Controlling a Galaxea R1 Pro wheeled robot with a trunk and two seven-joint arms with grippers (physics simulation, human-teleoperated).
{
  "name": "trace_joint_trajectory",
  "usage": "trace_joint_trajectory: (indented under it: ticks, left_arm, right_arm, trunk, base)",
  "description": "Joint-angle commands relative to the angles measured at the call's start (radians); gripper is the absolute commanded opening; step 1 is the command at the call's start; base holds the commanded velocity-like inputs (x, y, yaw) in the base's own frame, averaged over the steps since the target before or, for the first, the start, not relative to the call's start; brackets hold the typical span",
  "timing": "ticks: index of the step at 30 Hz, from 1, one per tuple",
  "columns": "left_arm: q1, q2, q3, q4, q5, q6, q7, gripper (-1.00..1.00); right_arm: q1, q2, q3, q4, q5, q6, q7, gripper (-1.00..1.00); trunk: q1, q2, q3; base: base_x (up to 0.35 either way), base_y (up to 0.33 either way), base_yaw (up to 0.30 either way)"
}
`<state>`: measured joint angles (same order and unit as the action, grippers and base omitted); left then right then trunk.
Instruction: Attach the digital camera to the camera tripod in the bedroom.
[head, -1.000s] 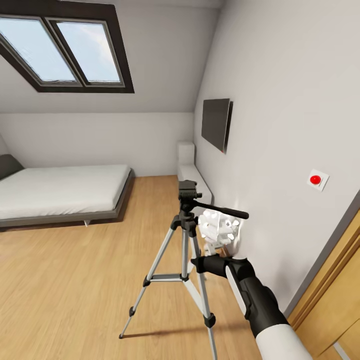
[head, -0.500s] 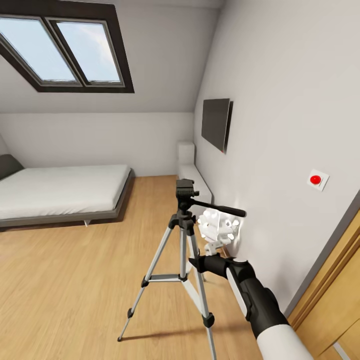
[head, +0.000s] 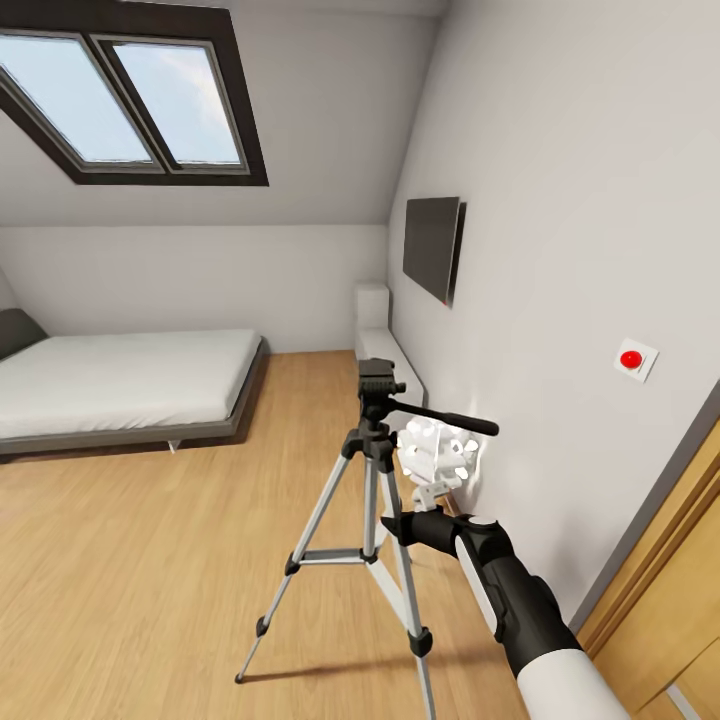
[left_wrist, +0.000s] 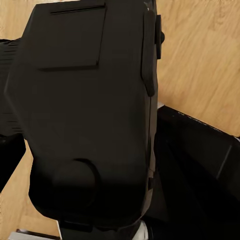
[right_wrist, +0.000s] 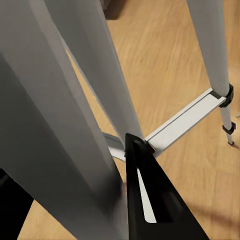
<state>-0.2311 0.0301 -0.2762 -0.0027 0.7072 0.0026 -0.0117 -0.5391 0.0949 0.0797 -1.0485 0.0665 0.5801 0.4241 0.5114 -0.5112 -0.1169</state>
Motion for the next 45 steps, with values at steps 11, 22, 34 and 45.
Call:
trace_joint_trajectory:
  ticks: [11, 22, 34, 45]
  left_arm:
    - [-0.004, 0.044, -0.012, -0.097, -0.008, 0.033, 0.006, -1.00]
    - [-0.057, 0.260, 0.014, -0.921, -0.009, 0.718, 0.126, -1.00]
    - [-0.702, 0.191, 0.170, -1.081, 0.016, 1.039, 0.430, -1.00]
    - [-1.312, 0.007, 0.176, -0.653, 0.032, 1.037, 0.509, -1.00]
  right_arm:
    - [-0.001, 0.001, 0.002, -0.001, 0.018, 0.003, 0.005, -1.00]
    - [-0.001, 0.001, 0.003, 0.002, 0.022, 0.003, 0.009, -1.00]
    - [-0.001, 0.001, 0.004, 0.004, 0.019, 0.004, 0.007, -1.00]
    - [-0.001, 0.000, 0.004, 0.004, 0.018, 0.004, 0.009, -1.00]
  trunk:
    - [0.000, -0.002, -0.002]
    - [0.000, -0.002, -0.002]
    - [0.000, -0.002, -0.002]
    - [0.000, -0.002, -0.002]
  base:
    - [0.000, 0.000, 0.000]
    - [0.000, 0.000, 0.000]
    - [0.000, 0.000, 0.000]
    - [0.000, 0.000, 0.000]
